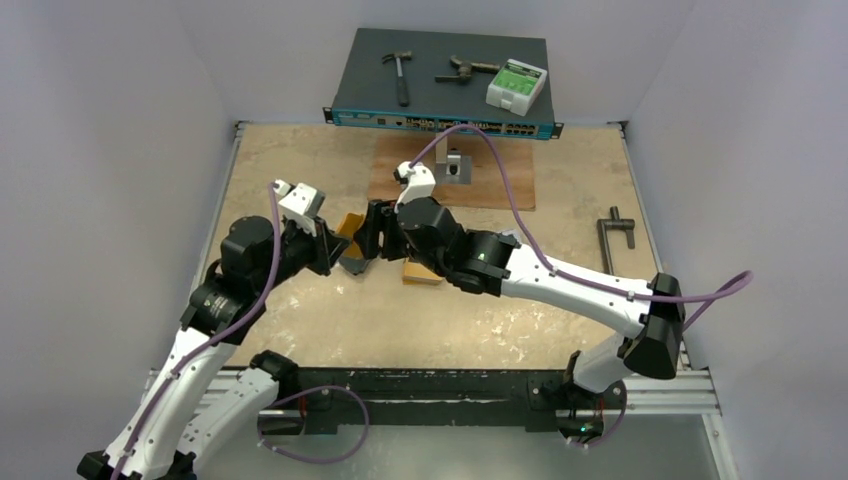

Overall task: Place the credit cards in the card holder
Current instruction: Open the card holder.

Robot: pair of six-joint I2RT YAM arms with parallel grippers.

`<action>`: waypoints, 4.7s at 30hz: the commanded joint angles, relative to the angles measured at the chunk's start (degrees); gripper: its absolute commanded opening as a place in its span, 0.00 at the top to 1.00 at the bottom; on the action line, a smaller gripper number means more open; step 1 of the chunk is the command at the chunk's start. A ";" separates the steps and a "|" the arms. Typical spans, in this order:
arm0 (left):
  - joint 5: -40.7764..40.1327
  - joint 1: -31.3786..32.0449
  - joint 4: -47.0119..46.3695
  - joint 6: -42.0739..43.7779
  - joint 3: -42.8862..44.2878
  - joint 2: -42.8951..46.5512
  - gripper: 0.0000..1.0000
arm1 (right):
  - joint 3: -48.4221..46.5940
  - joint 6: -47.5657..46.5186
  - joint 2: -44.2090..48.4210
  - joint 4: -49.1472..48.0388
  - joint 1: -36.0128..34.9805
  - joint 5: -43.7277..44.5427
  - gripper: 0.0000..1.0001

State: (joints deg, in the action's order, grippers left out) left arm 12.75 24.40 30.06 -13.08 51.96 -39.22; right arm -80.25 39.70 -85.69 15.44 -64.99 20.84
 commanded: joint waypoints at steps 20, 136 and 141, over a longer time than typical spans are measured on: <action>6.80 0.93 -4.95 -4.93 0.27 1.59 1.00 | -13.14 -7.15 -11.76 0.73 -5.79 18.75 0.77; 10.38 0.82 -1.00 -5.64 0.37 4.83 1.00 | 2.48 -32.73 -3.52 -21.38 -8.05 38.12 1.00; 10.77 0.81 -0.41 -5.55 0.51 4.86 1.00 | 4.33 -33.95 -1.52 -22.88 -6.22 38.54 1.00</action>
State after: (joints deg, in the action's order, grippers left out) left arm 18.15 24.38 27.75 -17.23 50.89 -35.90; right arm -77.43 7.35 -90.26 -4.54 -76.23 53.49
